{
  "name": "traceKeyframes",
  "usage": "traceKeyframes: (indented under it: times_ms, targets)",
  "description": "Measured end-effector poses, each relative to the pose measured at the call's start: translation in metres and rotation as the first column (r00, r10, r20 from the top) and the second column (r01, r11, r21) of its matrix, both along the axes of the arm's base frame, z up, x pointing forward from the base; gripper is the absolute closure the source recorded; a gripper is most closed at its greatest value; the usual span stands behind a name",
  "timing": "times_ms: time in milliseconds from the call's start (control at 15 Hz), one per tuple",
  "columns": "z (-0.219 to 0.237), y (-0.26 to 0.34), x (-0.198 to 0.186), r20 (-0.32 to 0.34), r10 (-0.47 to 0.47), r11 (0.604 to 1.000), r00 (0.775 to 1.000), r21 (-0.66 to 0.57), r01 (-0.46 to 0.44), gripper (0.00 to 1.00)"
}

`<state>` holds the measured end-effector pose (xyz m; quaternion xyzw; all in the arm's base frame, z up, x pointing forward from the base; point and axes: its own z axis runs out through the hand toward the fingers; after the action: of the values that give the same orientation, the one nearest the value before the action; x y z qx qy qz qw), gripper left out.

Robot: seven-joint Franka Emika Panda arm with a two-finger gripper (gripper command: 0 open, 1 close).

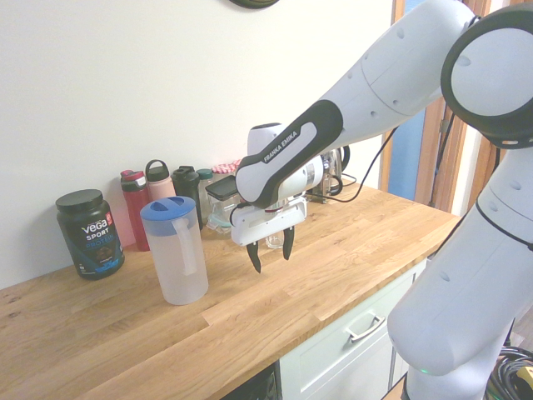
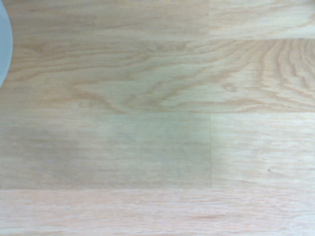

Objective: Pour me some water

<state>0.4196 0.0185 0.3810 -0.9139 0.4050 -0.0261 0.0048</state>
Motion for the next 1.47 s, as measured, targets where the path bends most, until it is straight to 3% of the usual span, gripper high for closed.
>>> traceKeyframes:
  times_ms: [200,333,533,867,1067,1333,1400,1467]
  targets:
    - [0.002,0.000,0.000,0.002,-0.031,0.999,1.000,0.017,0.031,0.00]
    - [0.021,0.011,-0.006,0.026,-0.108,0.994,0.994,0.022,0.107,0.00]
    - [0.068,0.054,-0.032,0.090,-0.154,0.988,0.984,0.013,0.154,0.00]
    - [0.122,0.131,-0.068,0.229,-0.129,0.991,0.965,-0.009,0.135,0.00]
    - [0.143,0.170,-0.056,0.311,-0.115,0.991,0.943,-0.032,0.131,0.00]
    - [0.142,0.205,-0.013,0.345,-0.102,0.993,0.933,-0.027,0.119,0.00]
    - [0.139,0.210,-0.004,0.347,-0.108,0.992,0.932,-0.029,0.125,1.00]
    - [0.135,0.213,0.004,0.345,-0.118,0.990,0.931,-0.033,0.138,1.00]
